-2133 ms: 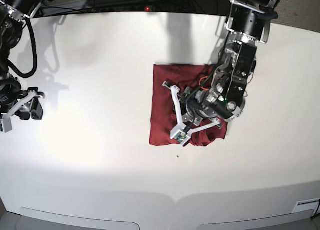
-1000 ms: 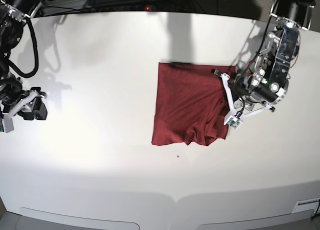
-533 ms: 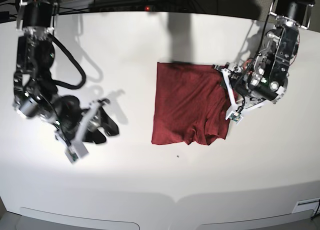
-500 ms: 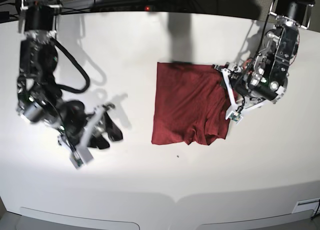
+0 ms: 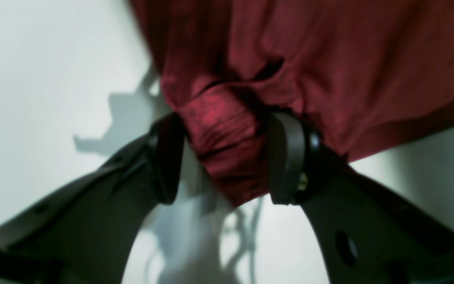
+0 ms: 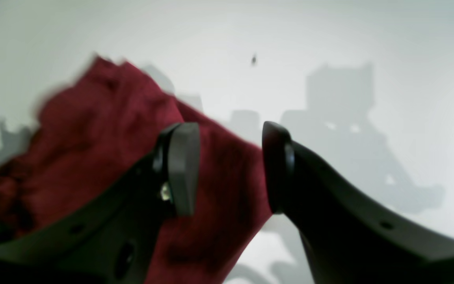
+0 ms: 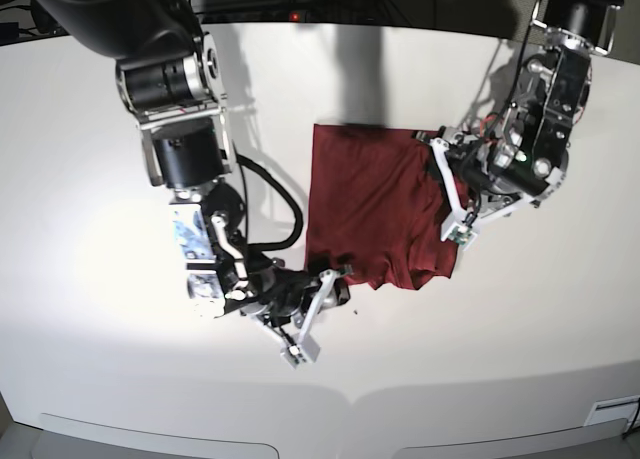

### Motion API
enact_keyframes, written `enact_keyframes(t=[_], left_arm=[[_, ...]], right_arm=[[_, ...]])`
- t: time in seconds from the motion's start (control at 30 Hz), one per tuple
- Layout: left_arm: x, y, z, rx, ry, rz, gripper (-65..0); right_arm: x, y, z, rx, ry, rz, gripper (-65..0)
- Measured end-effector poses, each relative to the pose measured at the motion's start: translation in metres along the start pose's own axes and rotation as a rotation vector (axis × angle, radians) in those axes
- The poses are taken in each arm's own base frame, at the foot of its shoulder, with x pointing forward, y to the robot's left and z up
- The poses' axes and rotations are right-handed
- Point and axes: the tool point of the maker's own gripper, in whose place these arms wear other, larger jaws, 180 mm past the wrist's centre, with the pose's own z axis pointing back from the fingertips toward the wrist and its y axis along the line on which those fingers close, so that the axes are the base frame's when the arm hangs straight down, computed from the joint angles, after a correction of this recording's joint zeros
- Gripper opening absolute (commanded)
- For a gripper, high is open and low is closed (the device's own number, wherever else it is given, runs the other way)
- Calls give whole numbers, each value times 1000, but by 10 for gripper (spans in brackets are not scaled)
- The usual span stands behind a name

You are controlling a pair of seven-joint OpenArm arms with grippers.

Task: Fold the T-shirt properly
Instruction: 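Grasp opposite shirt corners with both grippers and lift the bundle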

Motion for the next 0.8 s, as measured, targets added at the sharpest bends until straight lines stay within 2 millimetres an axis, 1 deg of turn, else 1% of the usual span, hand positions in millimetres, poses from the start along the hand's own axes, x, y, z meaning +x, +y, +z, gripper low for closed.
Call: enact_keyframes(t=[0.07,0.13,0.2,0.27,0.3,0.43,0.53,0.6,0.7,0.8], left_arm=[[-9,-10,-3,-19,-18,9,-320],[-24,-12,-6,-3,-7,-1,-320],[-30,-10,-6,24,2,-20,-320],[-29,-3,-5,64,-2,-46,-320],[-27,1,-5,87,-6,-60,-320],[-22,10,-3,121,-38,-85,-320],[-16,13,-3,128,-52,-91,-320],[-11,18,-2,150,-57,-103,-320],[-4,26,0,178,-68,-116,-320],[3,25,1,176,-104,-120,-320]], right_arm=[[-18,1,-9,-1,51,-4,-385],[-33,1,-13,2,88,-13,-385],[-44,-1,-11,6,104,-12,-385],[-63,-7,-7,7,140,-12,-385],[-68,-8,-4,24,146,-8,-385],[-93,-3,6,90,222,46,-385],[-118,5,12,113,267,86,-385],[-130,10,18,121,275,112,-385],[-147,19,33,144,256,110,-385],[-166,32,49,168,252,113,-385]])
